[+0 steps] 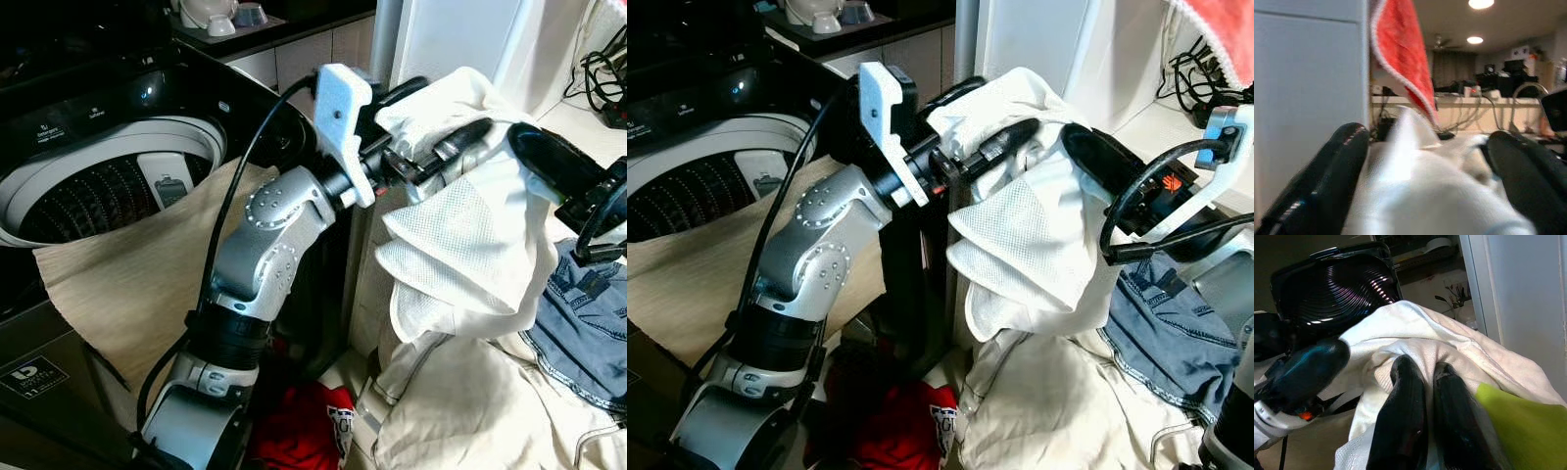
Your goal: Clothes washing
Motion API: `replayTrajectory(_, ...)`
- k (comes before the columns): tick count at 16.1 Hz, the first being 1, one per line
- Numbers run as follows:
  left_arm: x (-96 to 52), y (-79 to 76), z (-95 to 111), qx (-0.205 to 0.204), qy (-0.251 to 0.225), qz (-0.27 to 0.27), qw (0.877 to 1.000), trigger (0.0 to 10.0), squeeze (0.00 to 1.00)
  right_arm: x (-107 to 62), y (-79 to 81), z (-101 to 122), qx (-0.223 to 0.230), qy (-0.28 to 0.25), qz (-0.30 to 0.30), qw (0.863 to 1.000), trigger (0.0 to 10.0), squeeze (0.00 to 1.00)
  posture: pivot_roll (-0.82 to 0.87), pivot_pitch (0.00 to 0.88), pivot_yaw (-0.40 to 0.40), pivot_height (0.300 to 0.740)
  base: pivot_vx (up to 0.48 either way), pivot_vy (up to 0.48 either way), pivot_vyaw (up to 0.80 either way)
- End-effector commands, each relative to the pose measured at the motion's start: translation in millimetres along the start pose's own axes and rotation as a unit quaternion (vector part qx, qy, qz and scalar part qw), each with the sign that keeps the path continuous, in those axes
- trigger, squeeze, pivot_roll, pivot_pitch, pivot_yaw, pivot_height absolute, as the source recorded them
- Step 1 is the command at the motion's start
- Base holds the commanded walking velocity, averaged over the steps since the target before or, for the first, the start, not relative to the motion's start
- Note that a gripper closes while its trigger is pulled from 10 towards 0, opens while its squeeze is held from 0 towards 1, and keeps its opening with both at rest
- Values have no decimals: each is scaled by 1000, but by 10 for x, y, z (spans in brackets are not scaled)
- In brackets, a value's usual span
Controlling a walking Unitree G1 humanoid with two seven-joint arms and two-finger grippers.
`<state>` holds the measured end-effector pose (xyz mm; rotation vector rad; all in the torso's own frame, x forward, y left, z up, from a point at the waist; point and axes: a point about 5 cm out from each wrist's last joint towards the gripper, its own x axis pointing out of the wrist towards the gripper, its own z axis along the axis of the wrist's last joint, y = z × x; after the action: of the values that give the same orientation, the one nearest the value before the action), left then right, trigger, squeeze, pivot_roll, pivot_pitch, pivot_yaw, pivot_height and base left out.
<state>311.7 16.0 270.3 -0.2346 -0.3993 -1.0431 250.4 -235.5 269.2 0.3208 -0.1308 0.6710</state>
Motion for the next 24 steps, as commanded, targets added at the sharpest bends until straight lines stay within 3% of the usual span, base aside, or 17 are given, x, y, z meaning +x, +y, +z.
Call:
replayTrajectory(1, 22, 41, 71, -3, -12, 5, 1000, 0, 0, 19, 94, 90, -24, -14, 19, 999, 0, 0, -171, 0, 53, 740, 0, 0, 0)
replayTrajectory(11, -46, 54, 31, -16, -2, 3, 1000, 0, 0, -1, 80, 85, -29, -10, 9, 999, 0, 0, -175, 0, 55, 740, 0, 0, 0)
replayTrajectory(22, -67, 134, 32, 0, 0, 24, 1000, 0, 0, -15, 44, 69, -37, -6, -11, 999, 196, 0, -176, 0, 62, 740, 0, 0, 0)
replayTrajectory(23, -65, 219, 76, 10, -12, 57, 998, 0, 0, -33, -66, 67, -43, -1, -58, 997, 10000, 0, -176, 0, 62, 740, 0, 0, 0)
replayTrajectory(24, -56, 285, 97, 17, -20, 84, 996, 0, 0, -70, -185, 72, -50, 1, -106, 993, 10000, 0, -180, 0, 67, 740, 0, 0, 0)
